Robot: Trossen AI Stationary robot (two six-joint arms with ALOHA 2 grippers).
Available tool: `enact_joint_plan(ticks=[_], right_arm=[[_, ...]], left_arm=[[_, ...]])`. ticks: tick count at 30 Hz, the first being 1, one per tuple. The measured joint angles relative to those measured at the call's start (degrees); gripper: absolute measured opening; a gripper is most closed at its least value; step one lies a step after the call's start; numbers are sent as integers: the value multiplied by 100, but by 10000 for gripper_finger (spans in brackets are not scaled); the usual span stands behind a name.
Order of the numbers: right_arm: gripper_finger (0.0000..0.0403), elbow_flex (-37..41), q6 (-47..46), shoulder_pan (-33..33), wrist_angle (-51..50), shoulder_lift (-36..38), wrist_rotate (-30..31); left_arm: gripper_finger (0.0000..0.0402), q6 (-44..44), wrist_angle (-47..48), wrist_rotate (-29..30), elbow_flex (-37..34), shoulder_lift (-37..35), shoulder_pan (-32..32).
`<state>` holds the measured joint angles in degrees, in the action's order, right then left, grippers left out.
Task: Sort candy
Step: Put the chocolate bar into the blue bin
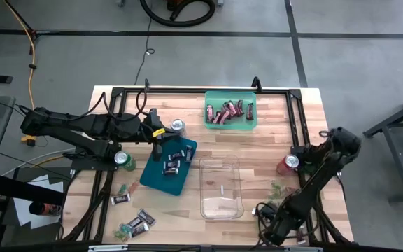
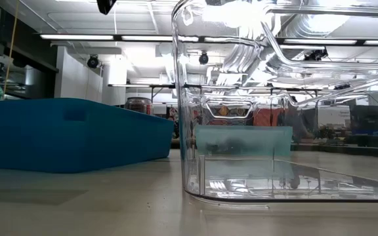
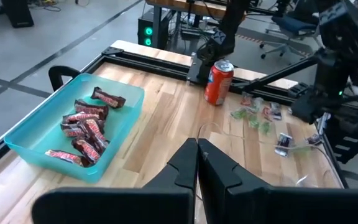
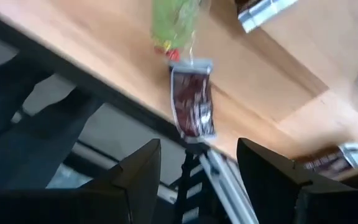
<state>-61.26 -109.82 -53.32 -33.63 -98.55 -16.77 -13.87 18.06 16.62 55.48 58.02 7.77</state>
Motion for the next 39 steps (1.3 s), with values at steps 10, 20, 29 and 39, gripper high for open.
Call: enact_joint_plan(ticks=[10, 20, 29, 39], right_arm=[[206, -253, -33, 0, 44, -748, 10], [129, -264, 454, 0, -53, -936, -140], [21, -260, 982, -210, -499, -333, -479], [3, -260, 1708, -90, -1864, 1474, 1162]], left_arm=[[0, -92, 6, 0, 0, 0, 2], [0, -88, 7, 0, 0, 0, 2], [0, -76, 11, 58, 0, -2, 2], [0, 62, 4, 222, 0, -2, 0]])
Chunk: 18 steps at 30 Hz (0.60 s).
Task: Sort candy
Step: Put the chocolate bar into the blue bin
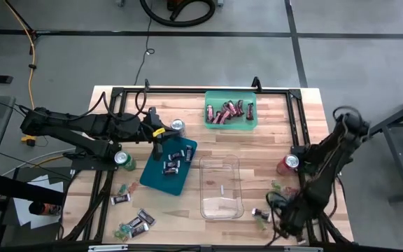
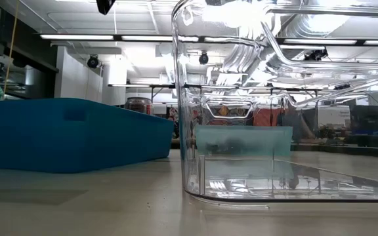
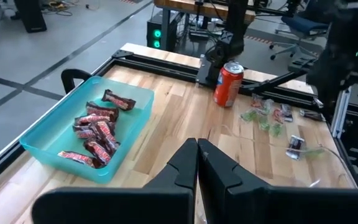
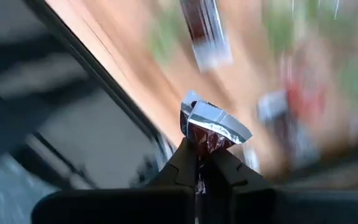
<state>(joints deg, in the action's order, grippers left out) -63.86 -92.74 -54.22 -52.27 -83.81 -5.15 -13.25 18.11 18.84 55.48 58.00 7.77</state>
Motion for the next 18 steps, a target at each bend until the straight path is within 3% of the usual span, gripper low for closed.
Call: enact_joint_plan(ticks=[3, 5, 12, 18], right_arm=[[2, 0, 926, 337, 174, 363, 944], [2, 0, 1927, 669, 384, 469, 1159], [1, 0, 5963, 2368, 2136, 434, 1203], [1, -66, 7839, 3881, 3930, 429, 769]], left_arm=[[0, -14, -9, 5, 0, 0, 0], [0, -14, -40, 5, 0, 0, 0], [0, -10, -182, 5, 0, -4, 0], [0, -16, -381, 114, 0, -4, 2]])
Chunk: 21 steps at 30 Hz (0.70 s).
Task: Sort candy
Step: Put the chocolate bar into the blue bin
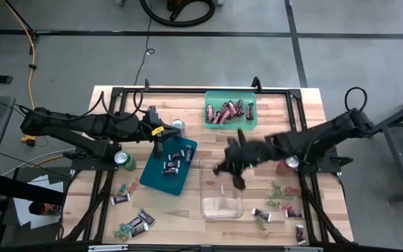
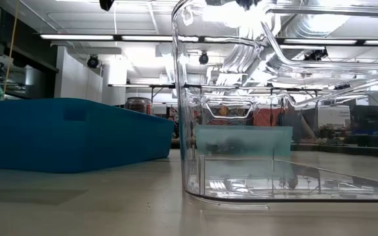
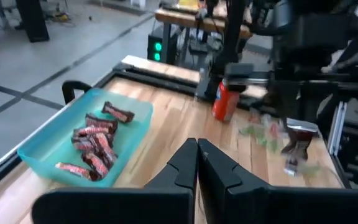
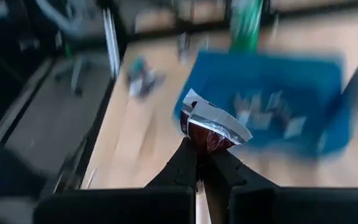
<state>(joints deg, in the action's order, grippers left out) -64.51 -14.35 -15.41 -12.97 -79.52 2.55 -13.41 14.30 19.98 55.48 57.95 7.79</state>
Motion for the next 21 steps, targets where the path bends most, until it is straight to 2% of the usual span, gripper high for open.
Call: enact_joint_plan(ticks=[3, 8, 11, 15, 21], right_arm=[[1, -267, 730, 424, 646, -85, -78], [1, -849, 1496, 770, 685, -390, -96], [0, -1082, 1679, 855, 799, -668, -166], [0, -1504, 1580, 967, 1028, -1429, -221], [0, -2730, 1500, 1121, 815, -2956, -324]], left_arm=[[0, 4, -413, 32, 0, 0, 0], [0, 12, -1041, 130, -1, -59, 0], [0, 16, -1108, 285, -2, -93, 0], [0, 15, -1140, 639, -2, -195, 0], [0, 15, -1299, 938, -4, -344, -2]])
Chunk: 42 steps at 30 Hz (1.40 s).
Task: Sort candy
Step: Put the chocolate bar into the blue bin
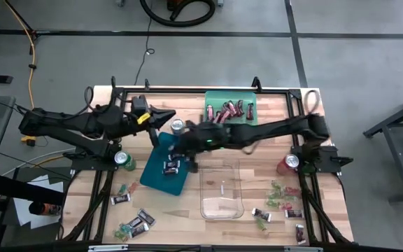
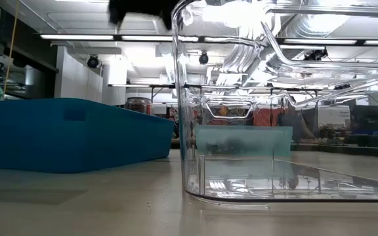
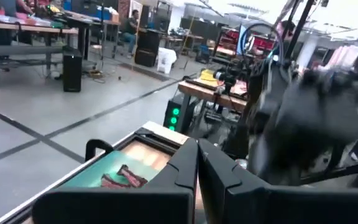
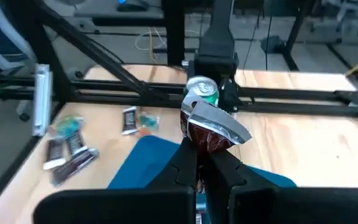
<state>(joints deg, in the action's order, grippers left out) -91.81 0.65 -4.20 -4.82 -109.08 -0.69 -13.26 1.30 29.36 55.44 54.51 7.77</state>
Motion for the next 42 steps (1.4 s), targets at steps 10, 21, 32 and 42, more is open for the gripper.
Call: enact_joint_plan(ticks=[10, 21, 32, 42], right_arm=[[3, -1548, -665, 173, -1290, -1948, 0], [9, -1716, -1238, 174, -1636, -2663, -149], [82, -1718, -1365, 233, -1571, -2657, -835], [197, -2297, -382, 303, -2637, -2386, -760]], left_arm=[[0, -2, -134, 22, 0, -202, 2], [0, 2, -116, 73, 0, -239, 2], [0, 144, -111, 151, 0, -237, 2], [0, 155, -3, 158, 0, -237, 1]])
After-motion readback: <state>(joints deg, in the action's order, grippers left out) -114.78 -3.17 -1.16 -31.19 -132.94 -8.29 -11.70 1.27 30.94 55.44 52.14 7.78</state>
